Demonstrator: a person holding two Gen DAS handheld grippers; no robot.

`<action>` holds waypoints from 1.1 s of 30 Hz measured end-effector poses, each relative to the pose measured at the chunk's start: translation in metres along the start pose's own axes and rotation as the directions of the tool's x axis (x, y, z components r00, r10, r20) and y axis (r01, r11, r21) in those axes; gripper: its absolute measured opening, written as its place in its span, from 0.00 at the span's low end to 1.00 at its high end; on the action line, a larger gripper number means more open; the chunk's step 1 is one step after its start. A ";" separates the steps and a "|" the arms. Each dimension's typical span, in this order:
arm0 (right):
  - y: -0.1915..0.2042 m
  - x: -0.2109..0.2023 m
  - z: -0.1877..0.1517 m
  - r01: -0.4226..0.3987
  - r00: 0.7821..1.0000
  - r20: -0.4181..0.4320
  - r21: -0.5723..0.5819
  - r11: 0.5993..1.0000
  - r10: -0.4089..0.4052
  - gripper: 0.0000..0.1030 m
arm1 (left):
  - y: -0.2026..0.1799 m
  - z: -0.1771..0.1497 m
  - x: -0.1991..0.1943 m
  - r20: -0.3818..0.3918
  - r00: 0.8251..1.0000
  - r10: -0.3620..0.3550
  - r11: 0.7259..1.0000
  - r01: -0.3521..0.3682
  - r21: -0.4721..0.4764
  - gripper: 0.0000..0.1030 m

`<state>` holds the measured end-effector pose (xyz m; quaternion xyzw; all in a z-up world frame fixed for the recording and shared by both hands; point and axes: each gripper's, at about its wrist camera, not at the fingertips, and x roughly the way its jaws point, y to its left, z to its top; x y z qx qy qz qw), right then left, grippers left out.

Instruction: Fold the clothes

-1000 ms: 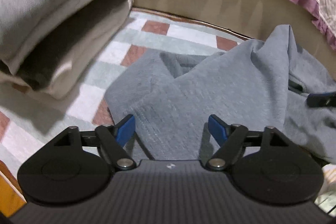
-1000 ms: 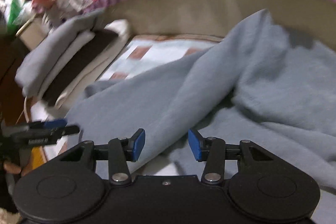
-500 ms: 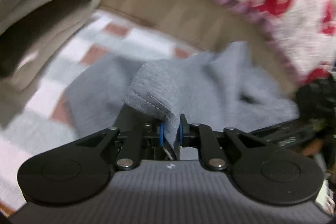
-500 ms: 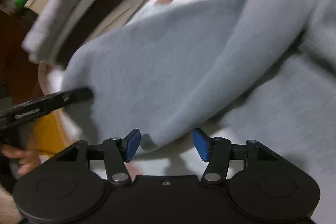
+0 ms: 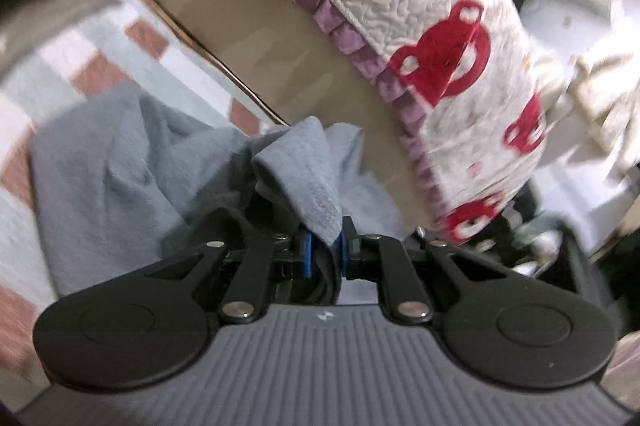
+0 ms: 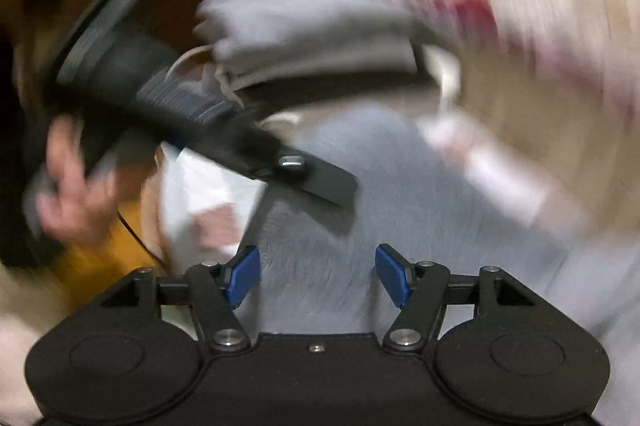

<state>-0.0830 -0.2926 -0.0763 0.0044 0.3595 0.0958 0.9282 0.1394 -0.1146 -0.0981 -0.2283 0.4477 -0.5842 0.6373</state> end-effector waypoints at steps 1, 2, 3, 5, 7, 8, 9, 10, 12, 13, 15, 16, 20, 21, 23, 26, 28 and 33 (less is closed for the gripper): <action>0.010 0.001 -0.003 0.036 0.999 0.007 -0.067 0.997 -0.036 0.67 | 0.003 0.001 0.000 0.003 1.000 -0.028 0.999 0.028 -0.035 0.12; 0.021 0.002 -0.005 0.072 0.997 0.017 -0.132 0.989 -0.071 0.68 | 0.002 0.002 -0.002 0.010 1.000 -0.025 0.999 0.025 -0.031 0.12; 0.031 0.004 -0.008 0.108 0.994 0.028 -0.197 0.974 -0.105 0.68 | 0.002 0.003 -0.004 0.017 1.000 -0.022 0.999 0.023 -0.027 0.12; 0.050 0.006 -0.012 0.179 0.984 0.056 -0.316 0.932 -0.170 0.69 | 0.001 0.004 -0.007 0.024 1.000 -0.018 1.000 0.019 -0.025 0.12; 0.043 0.017 -0.016 0.232 0.972 0.029 -0.288 0.929 -0.234 0.77 | 0.004 0.005 -0.007 0.022 0.999 -0.040 0.998 0.041 -0.048 0.12; 0.040 0.022 -0.018 0.263 0.963 0.017 -0.281 0.923 -0.269 0.82 | 0.005 0.005 -0.007 0.021 0.998 -0.052 0.997 0.053 -0.057 0.11; 0.042 0.030 -0.026 0.334 0.939 0.038 -0.344 0.878 -0.342 0.84 | 0.006 0.005 -0.006 0.020 0.997 -0.071 0.995 0.072 -0.067 0.11; 0.045 0.037 -0.034 0.401 0.909 0.064 -0.404 0.822 -0.412 0.84 | 0.006 0.005 -0.006 0.019 0.996 -0.089 0.993 0.090 -0.077 0.11; 0.051 0.053 -0.055 0.476 0.857 0.111 -0.546 0.689 -0.504 0.84 | 0.009 0.005 -0.005 0.024 0.992 -0.125 0.986 0.127 -0.107 0.11; 0.053 0.060 -0.066 0.487 0.839 0.131 -0.617 0.619 -0.529 0.84 | 0.011 0.004 -0.005 0.026 0.990 -0.139 0.983 0.141 -0.119 0.11; 0.047 0.061 -0.074 0.500 0.827 0.147 -0.631 0.593 -0.542 0.84 | 0.009 0.005 -0.006 0.029 0.988 -0.150 0.982 0.153 -0.114 0.11; 0.044 0.061 -0.078 0.507 0.822 0.155 -0.638 0.579 -0.548 0.83 | 0.008 0.005 -0.007 0.033 0.988 -0.153 0.982 0.156 -0.105 0.11; 0.009 0.043 -0.043 0.497 0.850 0.116 -0.503 0.707 -0.514 0.23 | -0.002 0.008 -0.013 0.063 0.988 -0.145 0.988 0.147 -0.045 0.11; -0.001 0.038 -0.031 0.488 0.860 0.103 -0.453 0.746 -0.499 0.08 | -0.006 0.009 -0.015 0.078 0.990 -0.115 0.993 0.116 -0.015 0.11; -0.022 0.027 -0.006 0.463 0.881 0.080 -0.347 0.816 -0.466 0.08 | -0.012 0.011 -0.019 0.111 0.992 -0.056 0.998 0.052 0.043 0.11; -0.053 0.010 0.030 0.414 0.910 0.055 -0.176 0.893 -0.411 0.08 | -0.016 0.015 -0.023 0.169 0.986 0.012 0.996 -0.027 0.084 0.15; -0.074 -0.001 0.055 0.376 0.927 0.046 -0.061 0.925 -0.373 0.07 | -0.013 0.017 -0.024 0.200 0.980 0.022 0.997 -0.037 0.070 0.16; -0.110 -0.002 0.148 0.412 0.892 0.157 0.105 0.905 -0.424 0.07 | 0.000 0.022 -0.025 0.212 0.967 0.141 0.988 -0.151 0.031 0.27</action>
